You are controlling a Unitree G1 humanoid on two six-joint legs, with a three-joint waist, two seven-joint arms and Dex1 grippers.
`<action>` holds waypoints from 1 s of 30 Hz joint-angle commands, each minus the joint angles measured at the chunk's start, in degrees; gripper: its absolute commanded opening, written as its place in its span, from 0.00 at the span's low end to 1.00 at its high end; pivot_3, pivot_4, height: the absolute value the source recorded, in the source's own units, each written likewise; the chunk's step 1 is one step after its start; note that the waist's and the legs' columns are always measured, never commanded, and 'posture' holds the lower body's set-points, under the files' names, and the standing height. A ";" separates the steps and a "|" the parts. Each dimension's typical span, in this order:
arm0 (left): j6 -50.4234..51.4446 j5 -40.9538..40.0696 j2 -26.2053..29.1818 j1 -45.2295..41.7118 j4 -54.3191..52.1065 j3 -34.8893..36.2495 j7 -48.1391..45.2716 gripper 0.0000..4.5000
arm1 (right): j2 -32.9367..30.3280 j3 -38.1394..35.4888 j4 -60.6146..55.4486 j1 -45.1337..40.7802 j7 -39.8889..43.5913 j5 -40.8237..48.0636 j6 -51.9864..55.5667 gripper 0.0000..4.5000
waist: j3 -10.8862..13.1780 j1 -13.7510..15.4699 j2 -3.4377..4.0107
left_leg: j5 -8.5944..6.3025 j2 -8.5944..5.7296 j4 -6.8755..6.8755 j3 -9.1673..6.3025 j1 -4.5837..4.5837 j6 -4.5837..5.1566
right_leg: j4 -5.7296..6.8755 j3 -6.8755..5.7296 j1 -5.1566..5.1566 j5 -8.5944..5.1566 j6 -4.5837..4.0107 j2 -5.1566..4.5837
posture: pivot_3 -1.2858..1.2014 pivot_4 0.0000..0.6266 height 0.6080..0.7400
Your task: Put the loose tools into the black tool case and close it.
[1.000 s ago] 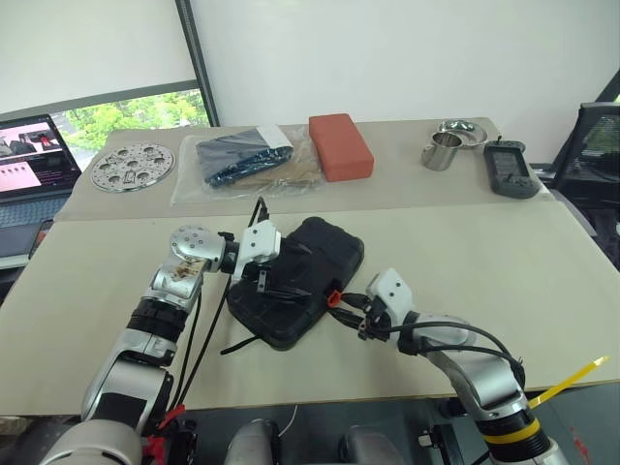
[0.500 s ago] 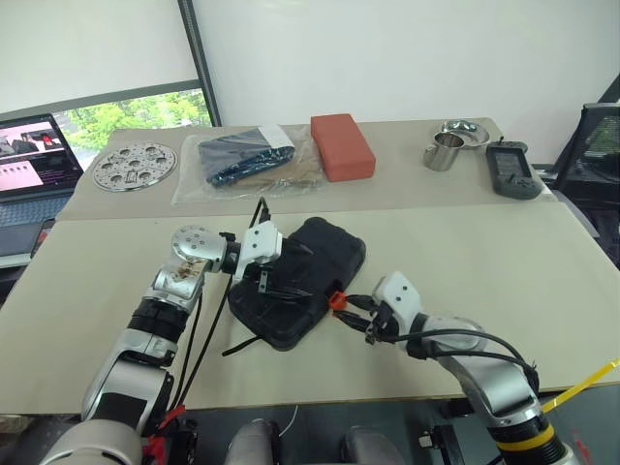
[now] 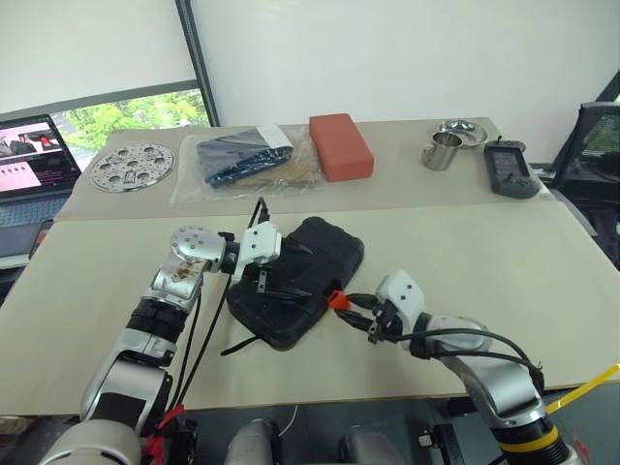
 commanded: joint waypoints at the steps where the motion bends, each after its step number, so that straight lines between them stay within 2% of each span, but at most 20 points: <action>1: -0.16 2.66 0.59 1.18 1.66 -2.10 -0.17 1.00 | 0.40 -2.65 -4.80 -1.49 0.17 2.40 -1.05 0.28 | 0.00 0.00 0.00 | 0.00 0.00 0.00 0.00 0.00 0.00 | 0.00 0.00 0.00 0.00 0.00 0.00 | 0.52 0.24 1.00; 6: -0.18 2.64 0.59 1.32 1.78 -2.05 -0.09 1.00 | -0.21 -2.72 -5.40 -0.94 0.95 2.67 -0.88 0.28 | 0.00 0.03 0.00 | 0.00 0.00 -0.01 0.00 0.00 0.00 | 0.00 0.01 0.00 0.00 0.00 -0.01 | 0.52 0.24 1.00; 21: -0.55 2.80 0.60 1.57 2.30 -2.10 -0.14 1.00 | 3.67 -5.60 -6.84 -0.86 0.01 5.52 -3.36 0.28 | 0.00 -0.02 0.00 | 0.00 0.01 -0.02 0.00 0.00 0.00 | 0.00 0.01 -0.01 0.00 0.00 -0.01 | 0.52 0.24 1.00; 30: -1.09 2.82 0.41 1.39 2.86 -2.19 -0.24 1.00 | 3.43 -3.65 -5.11 -1.84 0.34 3.18 -4.17 0.28 | 0.00 -0.01 0.00 | -0.01 0.01 -0.03 0.00 -0.01 0.01 | 0.00 0.02 -0.02 0.00 0.00 -0.02 | 0.52 0.24 1.00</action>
